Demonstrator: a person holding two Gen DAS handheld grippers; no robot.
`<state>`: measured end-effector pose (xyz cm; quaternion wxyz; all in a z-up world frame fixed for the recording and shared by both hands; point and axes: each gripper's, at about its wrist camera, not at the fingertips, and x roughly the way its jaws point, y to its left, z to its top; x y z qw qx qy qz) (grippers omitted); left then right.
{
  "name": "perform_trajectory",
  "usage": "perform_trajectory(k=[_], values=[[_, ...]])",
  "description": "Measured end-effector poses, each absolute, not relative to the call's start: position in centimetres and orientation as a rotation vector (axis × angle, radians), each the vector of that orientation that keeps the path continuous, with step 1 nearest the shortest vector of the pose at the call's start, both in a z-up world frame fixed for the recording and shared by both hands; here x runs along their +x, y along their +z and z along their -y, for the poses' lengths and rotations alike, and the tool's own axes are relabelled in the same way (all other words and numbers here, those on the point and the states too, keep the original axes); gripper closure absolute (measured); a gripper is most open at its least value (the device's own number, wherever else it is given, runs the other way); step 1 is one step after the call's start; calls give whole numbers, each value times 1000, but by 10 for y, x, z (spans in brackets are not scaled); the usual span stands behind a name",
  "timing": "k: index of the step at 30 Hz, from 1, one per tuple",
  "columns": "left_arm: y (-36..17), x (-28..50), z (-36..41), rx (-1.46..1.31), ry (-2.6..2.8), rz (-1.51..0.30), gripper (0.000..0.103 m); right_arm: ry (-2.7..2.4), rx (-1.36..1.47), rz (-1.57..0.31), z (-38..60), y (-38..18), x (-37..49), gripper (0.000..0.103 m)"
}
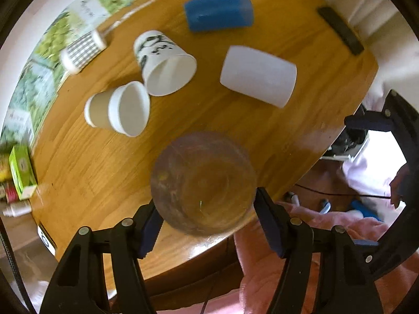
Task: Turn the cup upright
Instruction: 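Carry the cup toward the right gripper while the right gripper approaches it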
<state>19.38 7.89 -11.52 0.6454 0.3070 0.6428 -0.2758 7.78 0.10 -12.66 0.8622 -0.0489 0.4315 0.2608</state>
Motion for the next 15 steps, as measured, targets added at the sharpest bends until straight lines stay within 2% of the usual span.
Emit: perform_trajectory(k=[9,15], values=[[-117,208,-66,695,-696,-1450,33,538,-66,-918,1,-129,88,0],[-122,206,-73,671,-728,-1427,33,576,101,-978,11,-138,99,0]])
